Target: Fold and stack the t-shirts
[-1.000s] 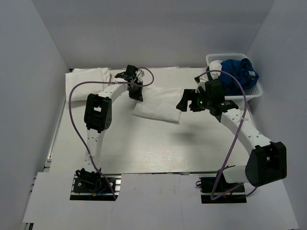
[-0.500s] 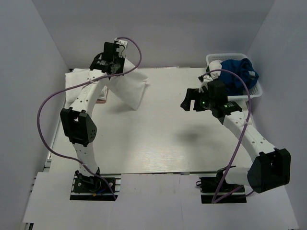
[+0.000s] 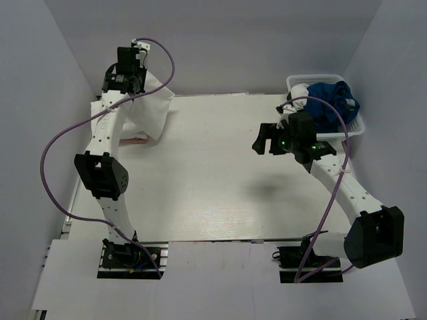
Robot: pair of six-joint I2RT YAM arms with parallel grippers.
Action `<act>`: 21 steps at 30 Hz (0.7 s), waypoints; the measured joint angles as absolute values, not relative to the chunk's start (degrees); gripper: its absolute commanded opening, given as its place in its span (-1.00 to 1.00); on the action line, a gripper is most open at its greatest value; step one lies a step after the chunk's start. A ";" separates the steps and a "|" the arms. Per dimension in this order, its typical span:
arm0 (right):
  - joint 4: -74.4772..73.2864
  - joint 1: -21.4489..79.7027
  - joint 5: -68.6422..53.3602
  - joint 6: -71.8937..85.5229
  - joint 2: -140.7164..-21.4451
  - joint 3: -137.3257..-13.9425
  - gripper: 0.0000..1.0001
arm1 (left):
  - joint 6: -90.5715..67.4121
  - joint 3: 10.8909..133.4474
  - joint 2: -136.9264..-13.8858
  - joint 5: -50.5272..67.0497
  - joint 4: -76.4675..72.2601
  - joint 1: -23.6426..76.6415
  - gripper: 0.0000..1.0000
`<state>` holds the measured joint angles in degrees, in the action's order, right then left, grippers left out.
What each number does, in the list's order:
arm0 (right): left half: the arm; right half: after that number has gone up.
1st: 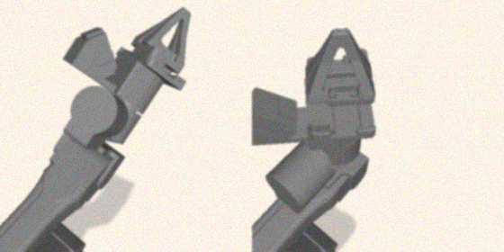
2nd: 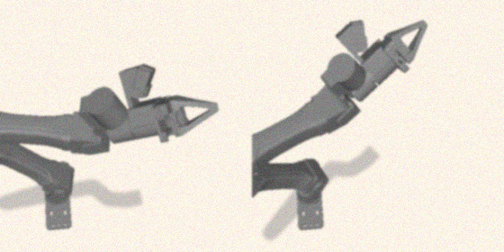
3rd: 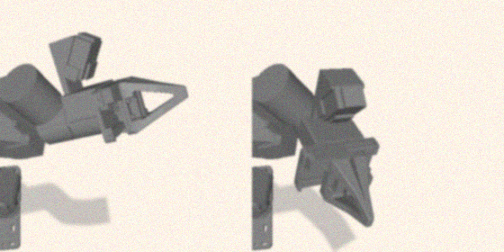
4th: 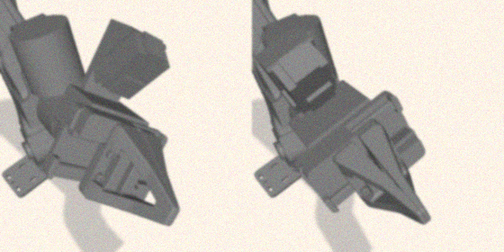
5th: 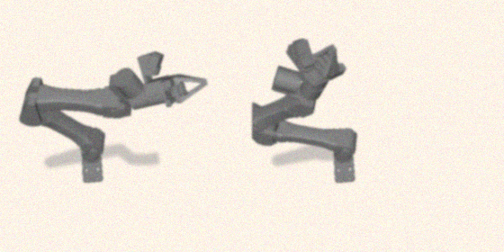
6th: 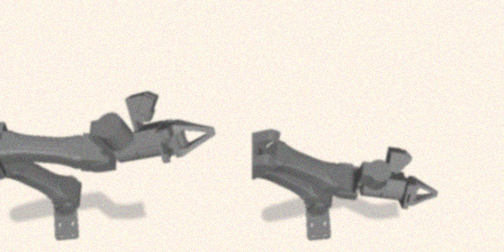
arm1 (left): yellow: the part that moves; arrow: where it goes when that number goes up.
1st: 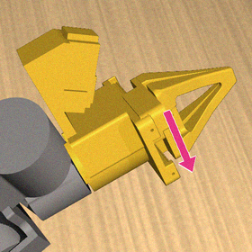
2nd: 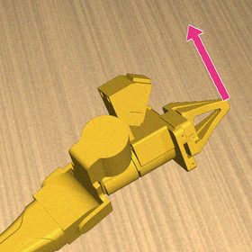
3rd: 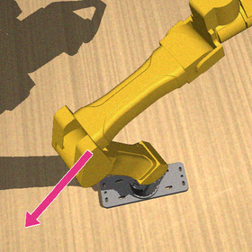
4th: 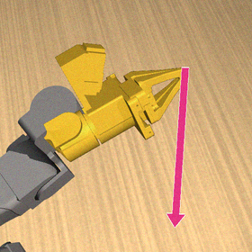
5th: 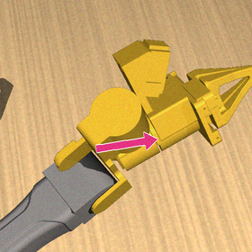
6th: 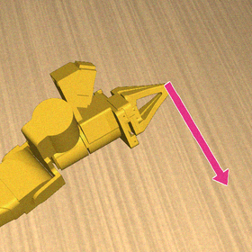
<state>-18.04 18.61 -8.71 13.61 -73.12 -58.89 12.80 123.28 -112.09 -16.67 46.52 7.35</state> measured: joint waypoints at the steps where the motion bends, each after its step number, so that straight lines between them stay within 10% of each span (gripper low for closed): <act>1: -18.06 18.61 -8.71 13.61 -73.14 -58.89 0.81 | 12.93 123.79 -112.09 -16.78 46.57 6.70 -1.00; 21: -19.27 18.61 -8.71 13.47 -78.65 -60.36 0.81 | 16.93 121.12 -114.41 -10.59 39.70 -6.13 -1.00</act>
